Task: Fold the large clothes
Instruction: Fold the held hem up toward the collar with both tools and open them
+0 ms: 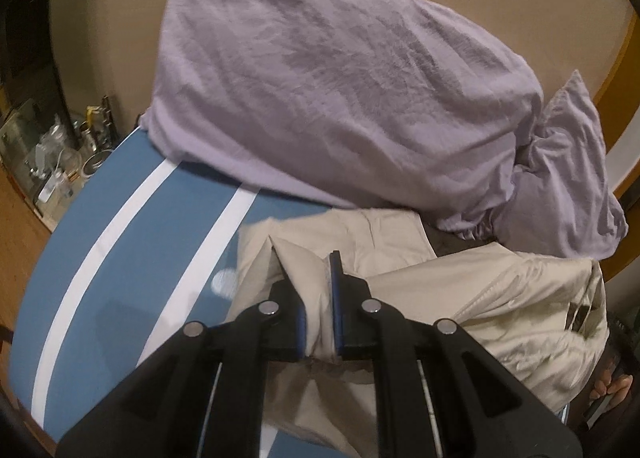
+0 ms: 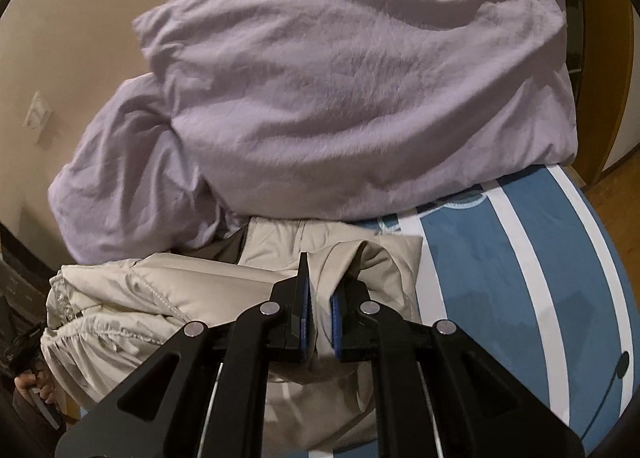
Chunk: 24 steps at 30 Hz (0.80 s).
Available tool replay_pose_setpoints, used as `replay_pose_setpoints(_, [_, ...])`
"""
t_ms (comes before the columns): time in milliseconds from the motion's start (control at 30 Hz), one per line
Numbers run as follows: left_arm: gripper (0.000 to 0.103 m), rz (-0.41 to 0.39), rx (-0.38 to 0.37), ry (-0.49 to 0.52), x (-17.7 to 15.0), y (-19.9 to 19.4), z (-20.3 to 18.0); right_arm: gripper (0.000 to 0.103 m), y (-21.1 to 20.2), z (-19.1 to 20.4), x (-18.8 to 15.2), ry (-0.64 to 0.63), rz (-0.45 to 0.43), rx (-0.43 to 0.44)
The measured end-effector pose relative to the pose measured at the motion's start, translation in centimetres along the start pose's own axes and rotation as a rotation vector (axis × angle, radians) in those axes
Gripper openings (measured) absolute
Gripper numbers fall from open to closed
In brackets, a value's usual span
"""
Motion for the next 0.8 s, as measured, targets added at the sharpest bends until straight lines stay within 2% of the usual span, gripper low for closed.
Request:
replay_pose_setpoints(333, [0.011,0.083,0.050,-0.008,3.3,7.8,-0.3,0.010,7.2,-0.6,2.3,0.041,0.092,-0.078])
replay_pose_setpoints(467, [0.012,0.120,0.071,-0.027,3.9,10.5,0.0,0.010,9.7,-1.6,2.5,0.097,0.133,-0.084])
replay_pose_setpoints(667, [0.020,0.153,0.084,-0.020,4.5,13.2,-0.1,0.013,10.6,-2.6,2.9,0.167,0.162,-0.075])
replay_pose_setpoints(700, [0.022,0.161,0.074,-0.024,4.6,13.5,0.0,0.018,10.1,-2.6,3.2,0.173,0.150,-0.067])
replay_pose_setpoints(733, [0.029,0.165,0.069,-0.021,4.7,13.6,-0.1,0.023,9.5,-2.6,3.6,0.172,0.127,-0.061])
replay_pose_setpoints(767, [0.037,0.165,0.067,-0.012,4.9,13.6,-0.1,0.036,8.8,-2.6,3.9,0.165,0.098,-0.066])
replay_pose_setpoints(800, [0.042,0.153,0.069,0.002,5.1,13.4,-0.3,0.055,7.7,-2.5,4.3,0.152,0.058,-0.088])
Point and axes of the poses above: each gripper's, at about its wrist camera, not at the fingertips, and y roughly the way its jaws point, z to its left, x to its top, the point moved 4 cm from there along y, roughly the way its jaws point, and after that the axes turned 3 degrees about -x, right-handed, at the moved point
